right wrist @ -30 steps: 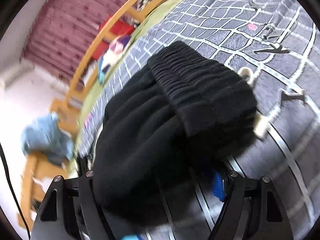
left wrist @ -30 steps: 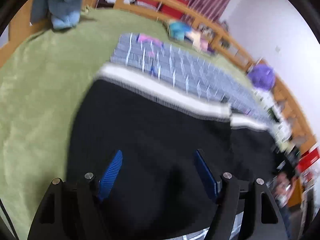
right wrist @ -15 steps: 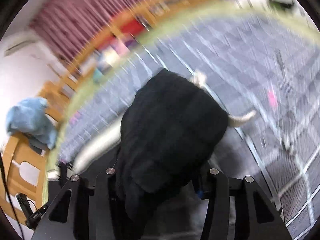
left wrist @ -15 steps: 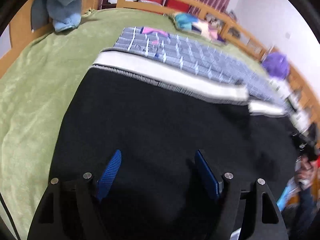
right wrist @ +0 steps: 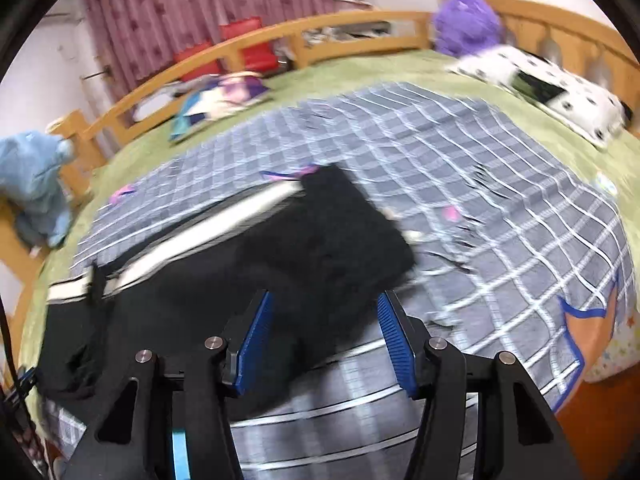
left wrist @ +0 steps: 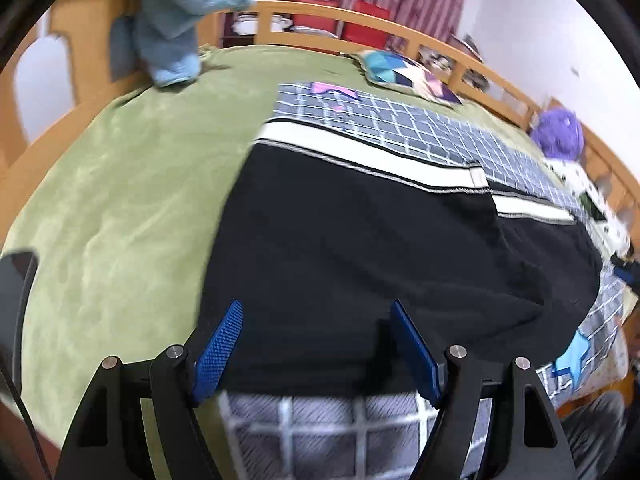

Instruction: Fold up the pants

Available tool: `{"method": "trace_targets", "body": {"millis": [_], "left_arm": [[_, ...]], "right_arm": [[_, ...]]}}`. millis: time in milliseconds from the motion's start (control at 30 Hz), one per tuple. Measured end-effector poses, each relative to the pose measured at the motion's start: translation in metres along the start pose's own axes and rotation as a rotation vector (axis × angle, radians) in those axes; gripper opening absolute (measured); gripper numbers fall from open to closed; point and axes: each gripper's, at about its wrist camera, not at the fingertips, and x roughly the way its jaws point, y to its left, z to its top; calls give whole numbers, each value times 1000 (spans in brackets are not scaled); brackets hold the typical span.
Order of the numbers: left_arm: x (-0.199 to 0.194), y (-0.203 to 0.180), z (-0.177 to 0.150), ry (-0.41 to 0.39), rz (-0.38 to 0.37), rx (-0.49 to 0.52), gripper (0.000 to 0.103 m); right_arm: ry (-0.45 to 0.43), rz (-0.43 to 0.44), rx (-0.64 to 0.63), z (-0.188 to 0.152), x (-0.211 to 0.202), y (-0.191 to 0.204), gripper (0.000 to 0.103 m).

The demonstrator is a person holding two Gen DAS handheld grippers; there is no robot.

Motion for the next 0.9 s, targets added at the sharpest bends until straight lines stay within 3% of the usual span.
{"method": "trace_targets", "body": {"millis": [200, 367, 433, 467, 500, 567, 700, 733, 767, 800, 867, 900], "left_arm": [[-6, 28, -19, 42, 23, -115, 75], [-4, 44, -34, 93, -26, -224, 75], [-7, 45, -36, 88, -34, -222, 75], [-9, 46, -36, 85, -32, -219, 75], [-11, 46, -36, 82, -30, -215, 75], [-17, 50, -37, 74, -33, -207, 75], [-21, 58, -36, 52, -49, -216, 75], [-20, 61, -36, 49, -60, -226, 75], [-18, 62, -36, 49, -69, -235, 75], [-17, 63, -35, 51, -78, -242, 75], [-14, 63, -34, 54, -103, -255, 75], [-13, 62, -34, 54, -114, -257, 75]], "right_arm": [[94, 193, -124, -20, 22, 111, 55], [209, 434, -210, -56, 41, 213, 55], [237, 457, -255, -73, 48, 238, 55], [263, 433, -288, -82, 56, 251, 51], [281, 405, -304, -88, 62, 256, 40], [276, 336, -326, -97, 69, 259, 31], [254, 424, -251, -90, 51, 238, 13], [256, 433, -241, -91, 49, 238, 14], [264, 433, -237, -92, 49, 235, 22], [269, 406, -240, -93, 51, 234, 37], [246, 383, -219, -94, 51, 229, 49], [249, 391, -191, -95, 54, 226, 50]]}}
